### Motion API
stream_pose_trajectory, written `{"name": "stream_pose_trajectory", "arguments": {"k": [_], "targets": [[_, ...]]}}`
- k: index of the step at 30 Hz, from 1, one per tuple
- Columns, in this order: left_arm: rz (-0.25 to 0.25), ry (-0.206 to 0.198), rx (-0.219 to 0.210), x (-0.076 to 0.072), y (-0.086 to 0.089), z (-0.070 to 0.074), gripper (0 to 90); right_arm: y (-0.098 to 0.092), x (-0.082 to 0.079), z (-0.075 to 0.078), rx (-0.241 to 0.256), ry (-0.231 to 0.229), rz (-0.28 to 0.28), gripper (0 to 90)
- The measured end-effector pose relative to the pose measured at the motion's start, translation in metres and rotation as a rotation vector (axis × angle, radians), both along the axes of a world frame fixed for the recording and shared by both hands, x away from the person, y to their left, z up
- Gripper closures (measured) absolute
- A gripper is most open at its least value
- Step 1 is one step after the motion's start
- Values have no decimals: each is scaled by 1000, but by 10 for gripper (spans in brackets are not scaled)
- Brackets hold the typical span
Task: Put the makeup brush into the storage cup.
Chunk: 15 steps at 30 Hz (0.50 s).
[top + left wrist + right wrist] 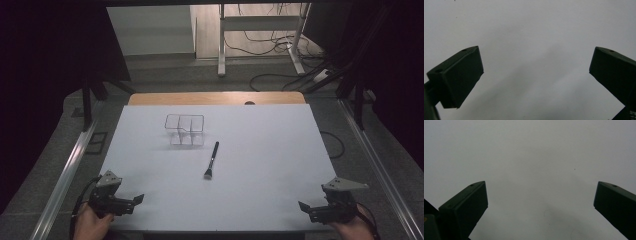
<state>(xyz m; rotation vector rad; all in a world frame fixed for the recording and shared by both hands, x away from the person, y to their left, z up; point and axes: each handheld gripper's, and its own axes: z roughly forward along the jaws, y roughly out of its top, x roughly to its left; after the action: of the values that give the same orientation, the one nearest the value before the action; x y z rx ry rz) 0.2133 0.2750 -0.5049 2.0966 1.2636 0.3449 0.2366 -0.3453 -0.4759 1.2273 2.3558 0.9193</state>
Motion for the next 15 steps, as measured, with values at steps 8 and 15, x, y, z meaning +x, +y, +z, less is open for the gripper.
{"name": "stream_pose_trajectory", "arguments": {"k": [8,15], "targets": [[-12,-7,-1,3,-5,2,0,2,0,1,-12,-9,5,0],[-12,2,-18,5,-6,3,0,3,0,1,-19,-11,9,0]]}}
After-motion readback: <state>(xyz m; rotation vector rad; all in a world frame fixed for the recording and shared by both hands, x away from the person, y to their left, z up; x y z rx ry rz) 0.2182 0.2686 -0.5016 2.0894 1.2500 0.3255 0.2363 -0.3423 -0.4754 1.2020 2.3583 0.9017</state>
